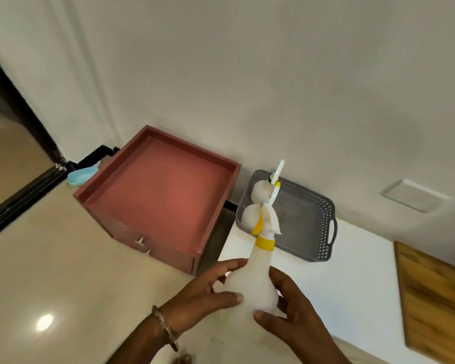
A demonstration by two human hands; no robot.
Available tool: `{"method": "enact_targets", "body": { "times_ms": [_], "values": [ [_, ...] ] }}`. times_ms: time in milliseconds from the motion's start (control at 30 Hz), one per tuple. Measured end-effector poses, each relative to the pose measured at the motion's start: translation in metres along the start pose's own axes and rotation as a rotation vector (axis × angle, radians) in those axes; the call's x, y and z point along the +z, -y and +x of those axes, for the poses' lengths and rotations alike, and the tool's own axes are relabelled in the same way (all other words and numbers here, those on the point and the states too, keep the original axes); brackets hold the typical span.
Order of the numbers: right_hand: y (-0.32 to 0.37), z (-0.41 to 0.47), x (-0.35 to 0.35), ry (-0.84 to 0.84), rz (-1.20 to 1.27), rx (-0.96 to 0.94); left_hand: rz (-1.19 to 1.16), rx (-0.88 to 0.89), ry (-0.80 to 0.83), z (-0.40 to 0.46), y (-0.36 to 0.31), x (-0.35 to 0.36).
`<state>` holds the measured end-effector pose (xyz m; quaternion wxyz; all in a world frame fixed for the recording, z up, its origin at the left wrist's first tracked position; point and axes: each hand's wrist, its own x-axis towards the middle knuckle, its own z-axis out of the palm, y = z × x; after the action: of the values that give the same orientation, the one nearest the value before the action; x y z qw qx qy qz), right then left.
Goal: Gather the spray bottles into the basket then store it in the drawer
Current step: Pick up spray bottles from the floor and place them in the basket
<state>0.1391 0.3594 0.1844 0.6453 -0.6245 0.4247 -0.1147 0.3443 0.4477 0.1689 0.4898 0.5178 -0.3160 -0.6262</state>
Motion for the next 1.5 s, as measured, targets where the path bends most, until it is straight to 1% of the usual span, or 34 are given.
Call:
{"method": "enact_targets", "body": {
  "times_ms": [133,233,300,400,600,700,867,1067,1133,1233,1367,1500],
  "values": [
    [0.008,0.04,-0.049,-0.111,-0.02,-0.024,0.289,0.053,0.016,0.075,-0.025,0.011],
    [0.004,0.065,-0.078,-0.205,-0.049,-0.058,0.396,0.111,0.052,0.122,-0.033,0.024],
    [0.0,0.085,-0.098,-0.25,-0.109,-0.09,0.45,0.124,0.042,0.155,-0.035,0.035],
    [-0.012,0.113,-0.124,-0.304,-0.166,-0.119,0.557,0.165,-0.023,0.193,-0.029,0.05],
    [-0.039,0.171,-0.154,-0.322,-0.185,-0.222,0.659,0.26,-0.178,0.247,-0.005,0.075],
    [-0.058,0.199,-0.161,-0.324,-0.287,-0.25,0.694,0.212,-0.219,0.266,0.01,0.082],
    [-0.085,0.229,-0.172,-0.304,-0.304,-0.271,0.726,0.097,-0.249,0.29,0.035,0.089],
    [-0.115,0.241,-0.171,-0.276,-0.327,-0.228,0.79,-0.036,-0.185,0.298,0.057,0.086],
    [-0.123,0.245,-0.171,-0.268,-0.363,-0.184,0.806,-0.059,-0.168,0.3,0.062,0.082],
    [-0.126,0.248,-0.168,-0.292,-0.343,-0.122,0.843,-0.055,-0.157,0.301,0.065,0.079],
    [-0.126,0.251,-0.162,-0.318,-0.342,-0.114,0.845,-0.105,-0.174,0.304,0.063,0.081],
    [-0.126,0.252,-0.158,-0.332,-0.314,-0.09,0.882,-0.123,-0.155,0.305,0.06,0.077]
  ]
}}
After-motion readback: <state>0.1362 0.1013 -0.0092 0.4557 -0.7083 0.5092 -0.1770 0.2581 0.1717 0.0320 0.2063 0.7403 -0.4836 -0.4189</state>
